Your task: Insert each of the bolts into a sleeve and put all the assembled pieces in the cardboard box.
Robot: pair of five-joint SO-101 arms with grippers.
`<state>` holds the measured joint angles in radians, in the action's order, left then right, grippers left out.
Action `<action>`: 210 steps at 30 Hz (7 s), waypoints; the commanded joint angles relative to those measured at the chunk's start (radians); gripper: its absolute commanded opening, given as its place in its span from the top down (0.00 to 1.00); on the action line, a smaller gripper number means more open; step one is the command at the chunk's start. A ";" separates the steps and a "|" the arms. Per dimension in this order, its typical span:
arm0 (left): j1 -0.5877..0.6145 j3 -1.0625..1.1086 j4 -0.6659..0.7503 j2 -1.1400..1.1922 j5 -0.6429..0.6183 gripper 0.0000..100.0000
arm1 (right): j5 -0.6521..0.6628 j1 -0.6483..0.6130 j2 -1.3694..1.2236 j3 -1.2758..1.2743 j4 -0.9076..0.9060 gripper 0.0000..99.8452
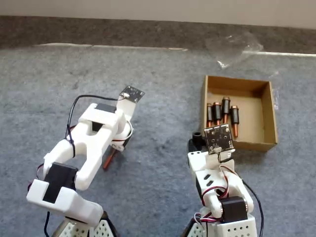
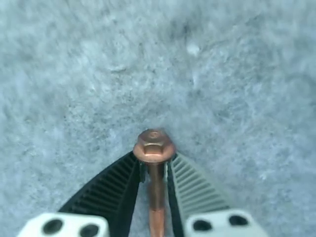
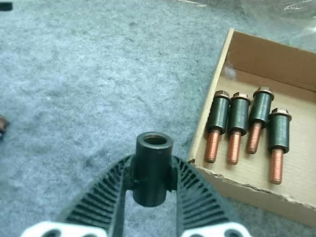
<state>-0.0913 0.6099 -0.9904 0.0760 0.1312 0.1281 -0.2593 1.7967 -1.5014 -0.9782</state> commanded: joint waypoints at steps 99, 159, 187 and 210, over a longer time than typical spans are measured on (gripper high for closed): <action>0.008 0.220 0.087 -1.264 0.003 0.99 | 0.011 -0.354 0.010 -0.085 0.254 1.00; -0.357 0.263 0.617 -1.379 -0.258 0.99 | 0.012 -0.470 0.002 -0.277 0.746 1.00; -0.364 0.335 0.399 -1.583 -0.407 0.99 | 0.012 -0.467 0.001 -0.277 0.745 1.00; -0.397 0.397 0.396 -1.587 -0.222 0.99 | 0.012 -0.467 0.001 -0.277 0.745 1.00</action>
<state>-0.5240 1.0165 -0.5976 -1.5075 -0.0928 0.1281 -0.7457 1.7937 -1.6701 -0.2279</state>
